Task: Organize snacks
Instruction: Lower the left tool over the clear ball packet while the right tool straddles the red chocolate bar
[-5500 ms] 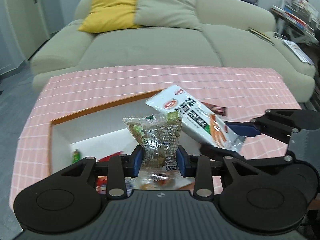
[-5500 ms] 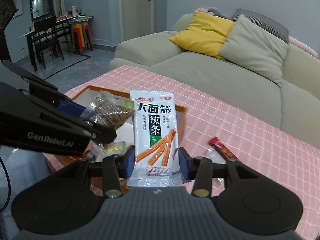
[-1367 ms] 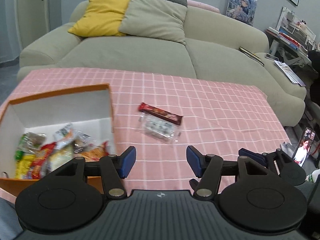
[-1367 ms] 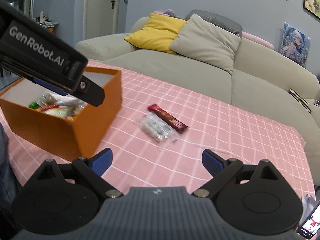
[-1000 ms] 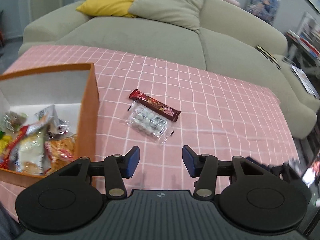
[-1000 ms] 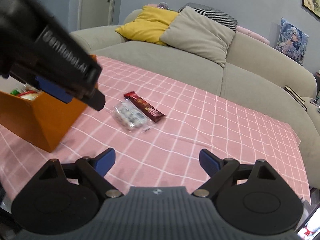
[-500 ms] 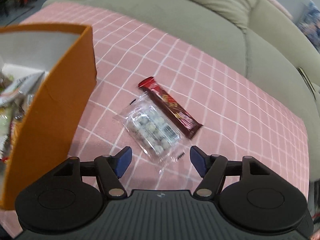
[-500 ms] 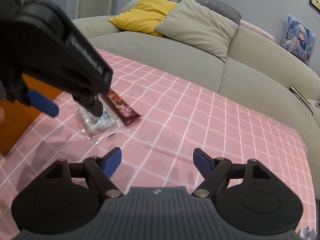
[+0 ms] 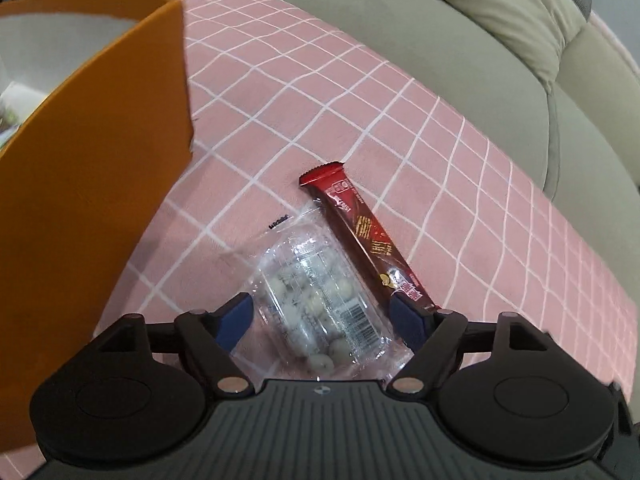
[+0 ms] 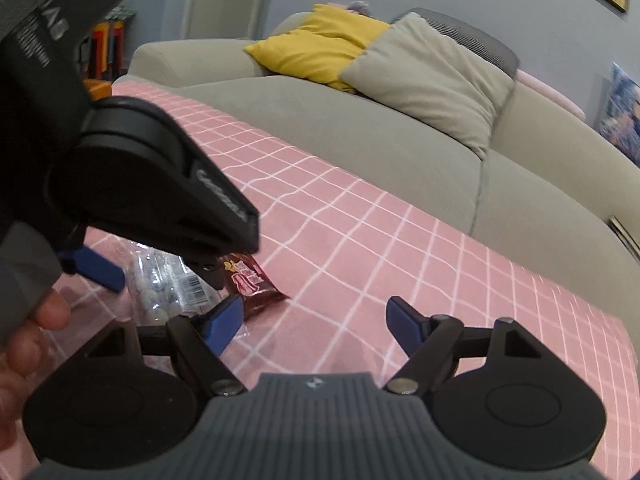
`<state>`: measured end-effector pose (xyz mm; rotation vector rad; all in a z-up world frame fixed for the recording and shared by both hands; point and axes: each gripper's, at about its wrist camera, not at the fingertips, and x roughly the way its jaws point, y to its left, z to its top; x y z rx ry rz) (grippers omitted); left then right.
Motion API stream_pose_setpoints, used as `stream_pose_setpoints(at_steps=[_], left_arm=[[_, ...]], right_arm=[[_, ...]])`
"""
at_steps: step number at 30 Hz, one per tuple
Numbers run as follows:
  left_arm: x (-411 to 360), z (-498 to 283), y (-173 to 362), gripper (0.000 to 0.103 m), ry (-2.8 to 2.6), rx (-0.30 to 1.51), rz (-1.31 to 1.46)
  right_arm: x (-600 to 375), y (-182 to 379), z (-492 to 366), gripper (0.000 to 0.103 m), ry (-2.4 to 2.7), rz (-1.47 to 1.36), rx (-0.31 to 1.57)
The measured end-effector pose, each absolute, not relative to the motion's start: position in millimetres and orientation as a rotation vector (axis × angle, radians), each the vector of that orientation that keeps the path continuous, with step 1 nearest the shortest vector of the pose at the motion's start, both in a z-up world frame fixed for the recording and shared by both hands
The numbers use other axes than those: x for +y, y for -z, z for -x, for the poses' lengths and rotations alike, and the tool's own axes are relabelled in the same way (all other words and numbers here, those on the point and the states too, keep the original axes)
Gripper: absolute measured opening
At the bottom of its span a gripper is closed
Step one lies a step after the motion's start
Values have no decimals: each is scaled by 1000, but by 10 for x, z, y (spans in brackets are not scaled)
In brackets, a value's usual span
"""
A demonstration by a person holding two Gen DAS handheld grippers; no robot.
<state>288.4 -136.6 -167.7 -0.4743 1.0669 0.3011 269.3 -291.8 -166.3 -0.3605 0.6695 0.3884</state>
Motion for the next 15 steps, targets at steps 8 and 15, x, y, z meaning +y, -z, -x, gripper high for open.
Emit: stream_pose_setpoints(at_steps=[8,15], left_arm=[[-1243,-2960,1668,90,-273,1157,377],[-1088,-2990,1659,92,-294,1234,410]], right_arm=[[-2765,1801,-2875,70,-508,423,674],[-2743,1868,-2989,32,-581,329,750]])
